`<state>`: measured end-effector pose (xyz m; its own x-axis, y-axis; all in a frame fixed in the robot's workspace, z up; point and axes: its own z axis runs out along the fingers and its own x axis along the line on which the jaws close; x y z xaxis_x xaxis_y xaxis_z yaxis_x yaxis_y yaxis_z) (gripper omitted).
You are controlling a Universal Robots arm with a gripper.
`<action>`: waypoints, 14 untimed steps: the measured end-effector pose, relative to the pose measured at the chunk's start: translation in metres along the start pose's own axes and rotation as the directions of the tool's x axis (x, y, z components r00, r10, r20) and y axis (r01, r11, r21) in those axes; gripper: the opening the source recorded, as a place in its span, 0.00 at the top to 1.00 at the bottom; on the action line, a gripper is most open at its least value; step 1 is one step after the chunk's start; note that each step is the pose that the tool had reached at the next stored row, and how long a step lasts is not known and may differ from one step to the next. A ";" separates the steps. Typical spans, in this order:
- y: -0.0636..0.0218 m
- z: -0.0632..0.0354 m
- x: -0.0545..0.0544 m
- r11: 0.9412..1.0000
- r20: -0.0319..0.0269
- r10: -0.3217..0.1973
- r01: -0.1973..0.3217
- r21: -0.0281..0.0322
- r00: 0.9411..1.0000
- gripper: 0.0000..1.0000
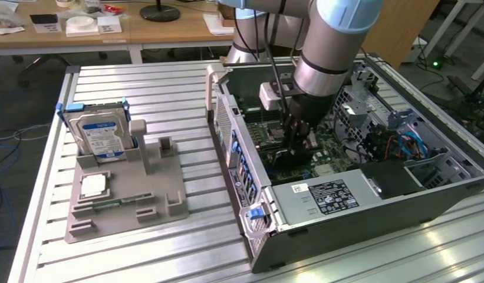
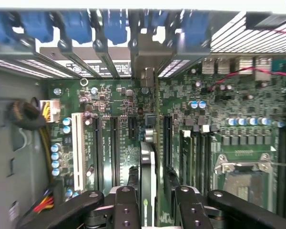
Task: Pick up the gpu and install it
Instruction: 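Insert the gpu into the slot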
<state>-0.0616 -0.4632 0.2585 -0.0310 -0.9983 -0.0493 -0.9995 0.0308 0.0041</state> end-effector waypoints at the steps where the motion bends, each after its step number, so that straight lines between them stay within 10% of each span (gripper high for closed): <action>1: 0.0000 -0.0026 0.000 1.000 0.000 0.000 0.000 0.000 1.000 0.65; 14: 0.0001 -0.0196 -0.001 1.000 0.000 0.000 0.000 0.001 1.000 0.73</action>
<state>-0.0616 -0.4632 0.2781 -0.0309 -0.9983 -0.0493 -0.9995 0.0308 0.0035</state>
